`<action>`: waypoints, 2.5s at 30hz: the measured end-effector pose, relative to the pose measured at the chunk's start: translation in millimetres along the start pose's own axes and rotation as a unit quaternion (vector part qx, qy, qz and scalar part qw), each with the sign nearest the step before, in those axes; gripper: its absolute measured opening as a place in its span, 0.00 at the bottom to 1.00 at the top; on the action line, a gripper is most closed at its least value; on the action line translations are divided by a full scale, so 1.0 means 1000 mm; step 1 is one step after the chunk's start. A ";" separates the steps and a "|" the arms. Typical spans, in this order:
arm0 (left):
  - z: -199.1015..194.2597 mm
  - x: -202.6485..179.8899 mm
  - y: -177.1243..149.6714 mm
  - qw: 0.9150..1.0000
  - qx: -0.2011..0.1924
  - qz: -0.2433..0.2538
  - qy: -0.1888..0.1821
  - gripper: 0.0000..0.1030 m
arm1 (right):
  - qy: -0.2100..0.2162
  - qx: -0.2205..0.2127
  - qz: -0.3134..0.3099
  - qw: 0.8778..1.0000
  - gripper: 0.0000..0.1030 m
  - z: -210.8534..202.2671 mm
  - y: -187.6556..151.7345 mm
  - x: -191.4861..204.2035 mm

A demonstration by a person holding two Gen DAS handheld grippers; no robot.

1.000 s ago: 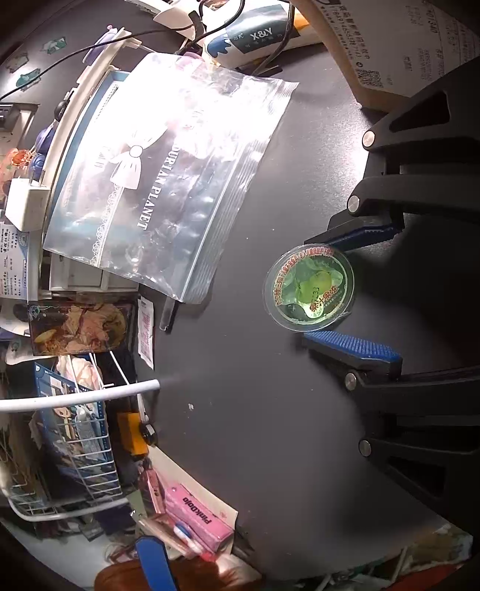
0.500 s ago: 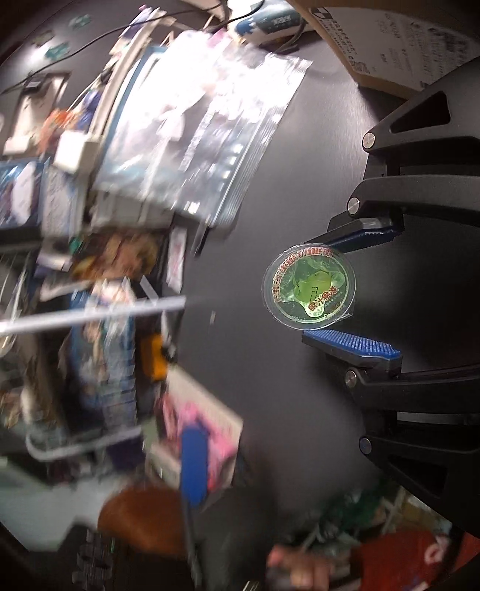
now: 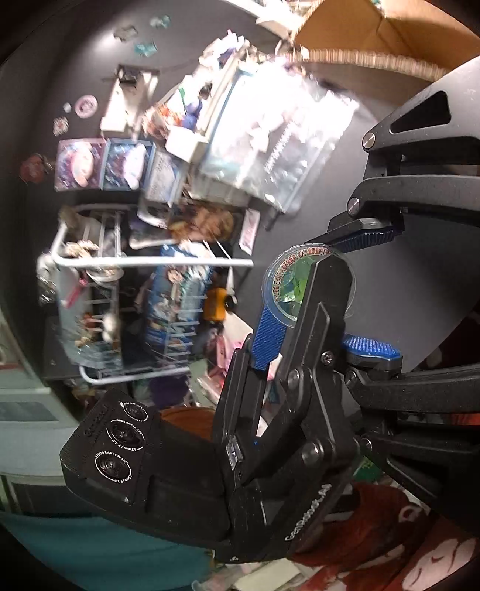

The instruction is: Organize objects

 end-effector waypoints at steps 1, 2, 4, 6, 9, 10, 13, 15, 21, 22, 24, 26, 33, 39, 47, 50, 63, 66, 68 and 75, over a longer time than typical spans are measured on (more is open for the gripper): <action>0.004 -0.006 0.005 1.000 0.001 0.005 0.000 0.31 | -0.006 -0.003 0.002 1.000 0.35 -0.008 0.000 -0.005; 0.009 -0.012 0.011 1.000 0.003 0.012 0.000 0.28 | -0.012 -0.006 0.006 1.000 0.35 -0.016 0.000 -0.011; 0.019 -0.025 0.021 1.000 0.007 0.025 -0.007 0.27 | -0.026 -0.011 0.010 1.000 0.35 -0.029 -0.002 -0.025; 0.032 -0.038 0.031 0.999 0.010 0.036 -0.016 0.27 | -0.040 -0.015 0.015 0.999 0.35 -0.042 -0.005 -0.038; 0.054 -0.060 0.046 0.998 0.019 0.054 -0.031 0.27 | -0.064 -0.017 0.031 0.997 0.35 -0.065 -0.011 -0.065; 0.065 -0.068 0.052 0.997 0.025 0.059 -0.039 0.27 | -0.069 -0.016 0.038 0.997 0.35 -0.071 -0.014 -0.074; 0.091 -0.084 0.062 0.996 0.042 0.064 -0.056 0.27 | -0.079 -0.009 0.062 0.995 0.35 -0.085 -0.023 -0.102; 0.109 -0.093 0.068 0.994 0.055 0.065 -0.064 0.27 | -0.082 0.000 0.079 0.994 0.35 -0.092 -0.032 -0.120; 0.152 -0.098 0.075 0.991 0.102 0.059 -0.060 0.27 | -0.073 0.048 0.110 0.990 0.36 -0.088 -0.048 -0.155; 0.156 -0.098 0.075 0.991 0.107 0.059 -0.057 0.27 | -0.068 0.060 0.114 0.989 0.36 -0.086 -0.050 -0.159; 0.159 -0.099 0.075 0.991 0.110 0.060 -0.050 0.38 | -0.060 0.080 0.117 0.988 0.38 -0.082 -0.051 -0.163; 0.157 -0.099 0.076 0.992 0.105 0.061 -0.045 0.54 | -0.058 0.091 0.112 0.988 0.43 -0.081 -0.053 -0.164; 0.140 -0.096 0.081 0.995 0.076 0.065 -0.023 0.69 | -0.066 0.099 0.112 0.987 0.49 -0.083 -0.062 -0.164; 0.121 -0.093 0.080 0.997 0.048 0.062 -0.006 0.76 | -0.078 0.091 0.124 0.985 0.52 -0.091 -0.066 -0.163; 0.085 -0.084 0.073 0.998 -0.002 0.055 0.028 0.85 | -0.102 0.077 0.124 0.984 0.66 -0.100 -0.064 -0.155; 0.070 -0.080 0.071 0.997 -0.021 0.050 0.047 0.90 | -0.112 0.070 0.123 0.984 0.71 -0.102 -0.061 -0.153; 0.018 -0.044 0.056 0.978 -0.101 0.021 0.184 0.99 | -0.130 -0.052 0.085 0.986 0.96 -0.118 -0.036 -0.146; 0.014 -0.038 0.053 0.974 -0.108 0.012 0.197 0.99 | -0.133 -0.070 0.075 0.986 0.97 -0.120 -0.031 -0.147; 0.013 -0.033 0.051 0.972 -0.111 0.005 0.205 0.99 | -0.124 -0.076 0.074 0.987 0.97 -0.120 -0.029 -0.147; 0.017 -0.022 0.051 0.970 -0.114 -0.005 0.216 0.99 | -0.123 -0.086 0.066 0.986 0.98 -0.119 -0.030 -0.151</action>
Point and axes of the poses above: each gripper's, at about its wrist camera, not at the fingertips, and z roughly the way its jaws point, x to its left, y to its top, the point moved 8 cm from there along z, roughly the way its jaws point, and after that the axes turned 2 degrees about -z, right-handed, at the moved point
